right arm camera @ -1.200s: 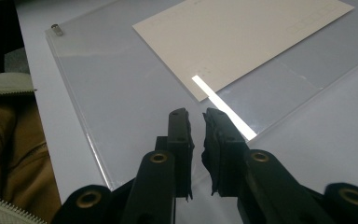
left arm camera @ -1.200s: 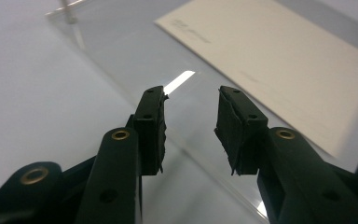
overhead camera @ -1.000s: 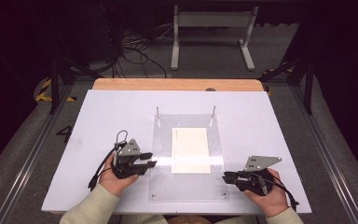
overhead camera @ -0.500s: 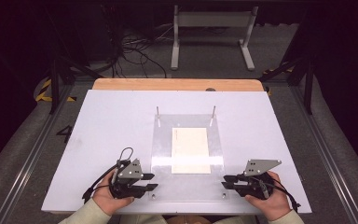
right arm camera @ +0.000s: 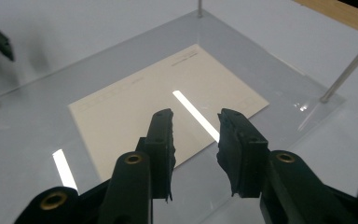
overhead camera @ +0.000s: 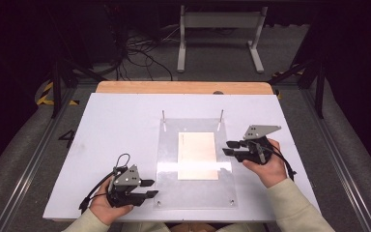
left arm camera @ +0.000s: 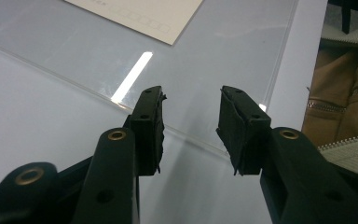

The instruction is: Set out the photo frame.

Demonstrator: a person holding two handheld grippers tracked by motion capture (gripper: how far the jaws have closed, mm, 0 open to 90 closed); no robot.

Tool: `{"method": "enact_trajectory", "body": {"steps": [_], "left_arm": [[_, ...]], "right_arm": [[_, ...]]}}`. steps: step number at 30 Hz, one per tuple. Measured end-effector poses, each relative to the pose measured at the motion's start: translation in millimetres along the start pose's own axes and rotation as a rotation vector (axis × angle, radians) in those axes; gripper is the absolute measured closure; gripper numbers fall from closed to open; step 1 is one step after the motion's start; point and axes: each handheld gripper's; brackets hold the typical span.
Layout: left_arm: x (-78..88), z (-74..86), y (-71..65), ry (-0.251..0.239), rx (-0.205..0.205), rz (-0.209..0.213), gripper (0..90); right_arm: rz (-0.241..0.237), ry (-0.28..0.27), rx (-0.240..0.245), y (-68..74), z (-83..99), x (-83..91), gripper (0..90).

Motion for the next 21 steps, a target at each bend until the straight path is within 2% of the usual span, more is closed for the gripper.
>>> {"method": "enact_trajectory", "body": {"steps": [5, 7, 10, 12, 16, 19, 21], "left_arm": [[1.6, 3.3, 0.4, -0.011, 0.005, 0.007, 59.6], [0.8, 4.1, 0.9, -0.011, 0.006, 0.003, 59.2], [-1.2, 5.7, 2.2, -0.008, 0.004, 0.006, 58.8], [-1.6, 6.3, 2.9, -0.009, 0.001, 0.008, 58.4], [-2.0, 6.5, 3.5, -0.013, -0.002, 0.009, 57.3], [-1.6, 6.8, 3.2, -0.022, 0.001, 0.013, 56.5], [-0.8, 6.9, 3.3, -0.028, 0.004, 0.013, 56.3]], "right_arm": [[0.036, 0.021, -0.033, -29.8, -13.8, -14.4, 64.1], [0.077, 0.017, -0.045, -41.7, -17.7, -18.0, 61.8], [0.129, 0.0, -0.094, -60.6, -21.2, -22.3, 62.4], [0.143, -0.005, -0.132, -72.5, -22.6, -25.2, 64.0], [0.163, -0.023, -0.164, -89.2, -25.3, -31.0, 65.8], [0.183, -0.033, -0.172, -98.5, -28.0, -37.0, 67.7], [0.199, -0.05, -0.16, -102.6, -27.7, -41.7, 69.4]]}}
Point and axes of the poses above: each handheld gripper's, and its own axes: x roughly backward along the jaws, z roughly out of its underside, y roughly to its left, and after that the axes turned 7 degrees about -z, right-handed
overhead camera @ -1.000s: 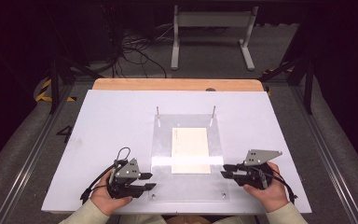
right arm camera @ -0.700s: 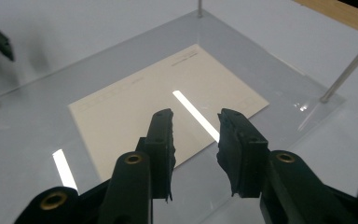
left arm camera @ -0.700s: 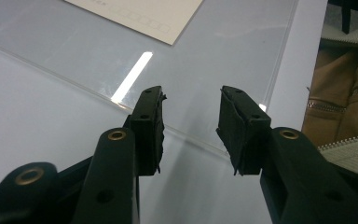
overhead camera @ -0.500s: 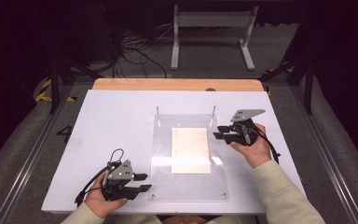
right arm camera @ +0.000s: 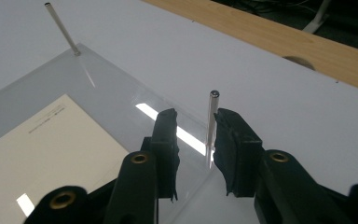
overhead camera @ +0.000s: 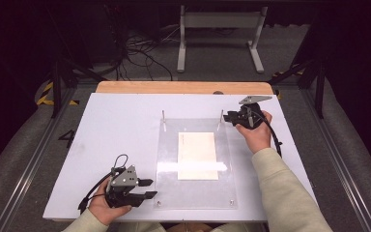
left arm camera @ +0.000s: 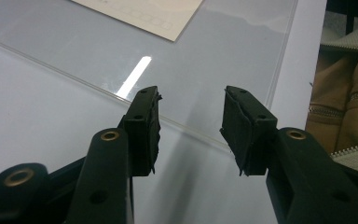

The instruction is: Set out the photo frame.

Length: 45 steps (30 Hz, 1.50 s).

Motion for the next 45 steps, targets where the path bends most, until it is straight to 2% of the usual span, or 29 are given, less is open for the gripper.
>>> {"method": "enact_trajectory", "body": {"steps": [2, 6, 10, 13, 14, 15, 19, 26, 29, 40, 45], "left_arm": [[0.9, -0.1, 0.5, -0.006, 0.002, -0.002, 56.1], [2.0, 0.5, 0.6, -0.017, 0.008, -0.009, 55.5], [3.3, 2.5, 1.5, -0.031, 0.021, -0.015, 54.6], [5.5, 4.5, 1.9, -0.048, 0.037, -0.025, 54.2], [6.0, 5.0, 2.1, -0.057, 0.041, -0.03, 54.1], [6.8, 5.5, 2.5, -0.063, 0.047, -0.035, 54.0], [7.6, 7.4, 4.2, -0.087, 0.07, -0.046, 53.9], [9.2, 8.1, 5.6, -0.113, 0.082, -0.06, 53.5], [11.2, 8.3, 6.6, -0.119, 0.076, -0.075, 53.4], [15.6, 13.0, 6.2, -0.132, 0.097, -0.086, 53.0], [18.4, 17.7, 5.8, -0.137, 0.122, -0.096, 52.9]], "right_arm": [[0.018, -0.007, 0.004, -2.7, 1.4, -5.4, 69.9], [0.044, -0.017, -0.021, -7.4, 3.6, -17.1, 69.6], [0.069, -0.021, -0.008, -8.4, 0.2, -26.0, 70.3], [0.074, -0.029, -0.001, -7.7, -3.3, -32.4, 76.9], [0.085, -0.036, 0.015, -5.8, -4.3, -33.6, 84.4], [0.098, -0.04, 0.03, -3.9, -4.8, -34.4, 84.8], [0.132, -0.059, 0.034, -0.4, -1.8, -36.7, 85.1], [0.128, -0.085, 0.022, -3.8, 1.0, -39.0, 85.3], [0.098, -0.107, -0.004, -9.3, 3.3, -38.9, 85.5], [0.042, -0.172, -0.029, -19.4, 11.4, -41.0, 85.7], [0.024, -0.191, -0.038, -23.2, 13.0, -42.1, 85.6]]}}
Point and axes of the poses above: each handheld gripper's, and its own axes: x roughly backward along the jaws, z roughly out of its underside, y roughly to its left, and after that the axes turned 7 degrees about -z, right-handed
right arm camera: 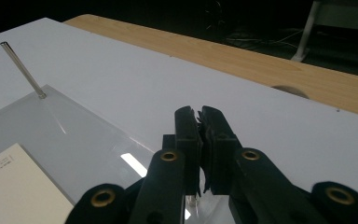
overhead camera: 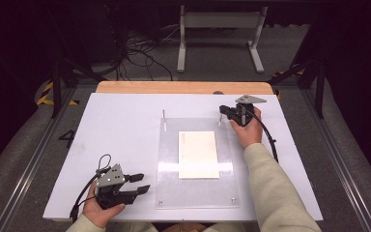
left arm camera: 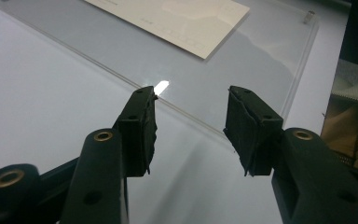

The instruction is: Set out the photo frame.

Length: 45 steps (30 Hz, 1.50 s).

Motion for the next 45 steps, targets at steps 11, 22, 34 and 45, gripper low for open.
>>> {"method": "enact_trajectory", "body": {"steps": [11, 22, 34, 45], "left_arm": [[0.0, 4.3, 0.5, 0.012, 0.005, -0.036, 51.0], [-1.5, 5.1, 0.0, 0.025, -0.019, -0.072, 45.0], [-13.8, 5.7, -5.9, 0.075, -0.117, -0.097, 32.1], [-31.9, -7.1, -14.0, -0.057, -0.284, -0.158, 17.7]], "right_arm": [[-0.059, -0.06, -0.037, -11.5, 5.9, -3.1, 85.6], [-0.064, -0.067, -0.058, -14.4, 6.2, -5.3, 85.6], [-0.067, -0.082, -0.084, -17.0, 6.8, -7.6, 85.5], [-0.065, -0.092, -0.105, -17.7, 7.5, -9.1, 85.5]]}}
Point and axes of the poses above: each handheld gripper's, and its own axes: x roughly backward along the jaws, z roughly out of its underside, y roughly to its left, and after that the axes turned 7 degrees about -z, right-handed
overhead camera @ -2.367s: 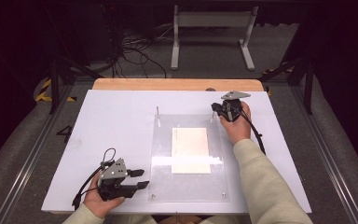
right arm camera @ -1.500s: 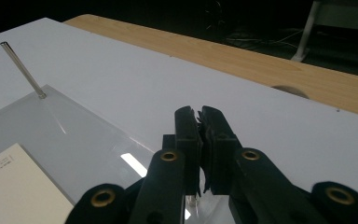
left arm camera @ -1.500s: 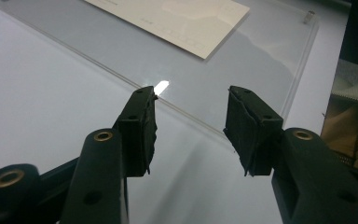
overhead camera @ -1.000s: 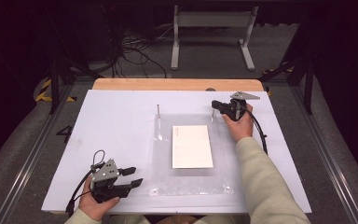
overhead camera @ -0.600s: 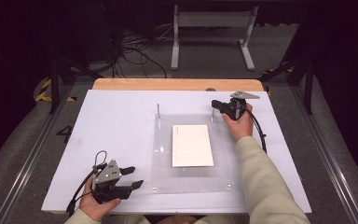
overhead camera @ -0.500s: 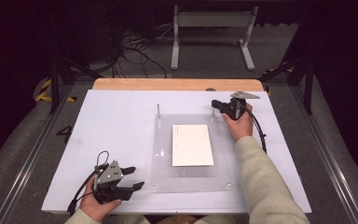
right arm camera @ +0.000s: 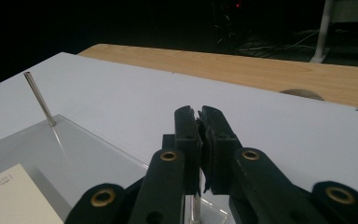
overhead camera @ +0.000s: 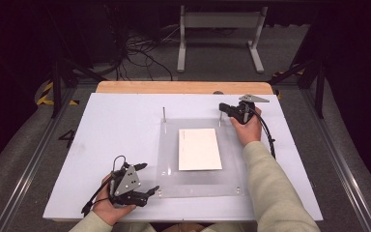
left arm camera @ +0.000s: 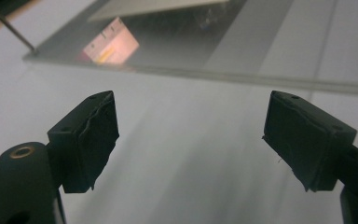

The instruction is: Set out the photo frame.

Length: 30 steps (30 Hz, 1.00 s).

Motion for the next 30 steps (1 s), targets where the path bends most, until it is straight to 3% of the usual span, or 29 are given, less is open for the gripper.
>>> {"method": "enact_trajectory", "body": {"steps": [3, 6, 8, 11, 16, 21, 27, 30], "left_arm": [[-1.7, -8.0, -7.6, -0.072, -0.098, 0.002, 17.8], [-3.6, -11.3, -12.1, -0.103, -0.132, 0.013, 17.7], [-8.5, -16.1, -17.2, -0.129, -0.154, 0.046, 17.7], [-12.0, -19.1, -20.0, -0.141, -0.167, 0.057, 18.5], [-16.1, -23.7, -24.4, -0.158, -0.18, 0.082, 29.6], [-12.8, -28.3, -27.0, -0.192, -0.209, 0.049, 41.0], [-8.6, -29.7, -25.3, -0.185, -0.21, 0.007, 45.6], [-7.1, -31.3, -24.9, -0.175, -0.217, -0.007, 47.2]], "right_arm": [[0.006, -0.001, -0.007, 0.4, -0.1, -0.3, 85.5], [0.009, -0.001, -0.016, 0.7, -0.1, -0.5, 85.5], [0.007, -0.007, -0.019, 0.4, 0.5, -0.5, 85.4], [0.012, -0.006, -0.017, 1.2, 0.3, -0.7, 85.4], [0.013, -0.003, -0.02, 1.8, 0.1, -0.2, 85.2], [0.022, 0.001, -0.019, 3.3, -0.4, 0.2, 85.1], [0.031, 0.01, -0.035, 4.4, -1.7, 0.2, 84.1], [0.053, 0.023, -0.042, 5.3, -3.9, 0.5, 76.5]]}}
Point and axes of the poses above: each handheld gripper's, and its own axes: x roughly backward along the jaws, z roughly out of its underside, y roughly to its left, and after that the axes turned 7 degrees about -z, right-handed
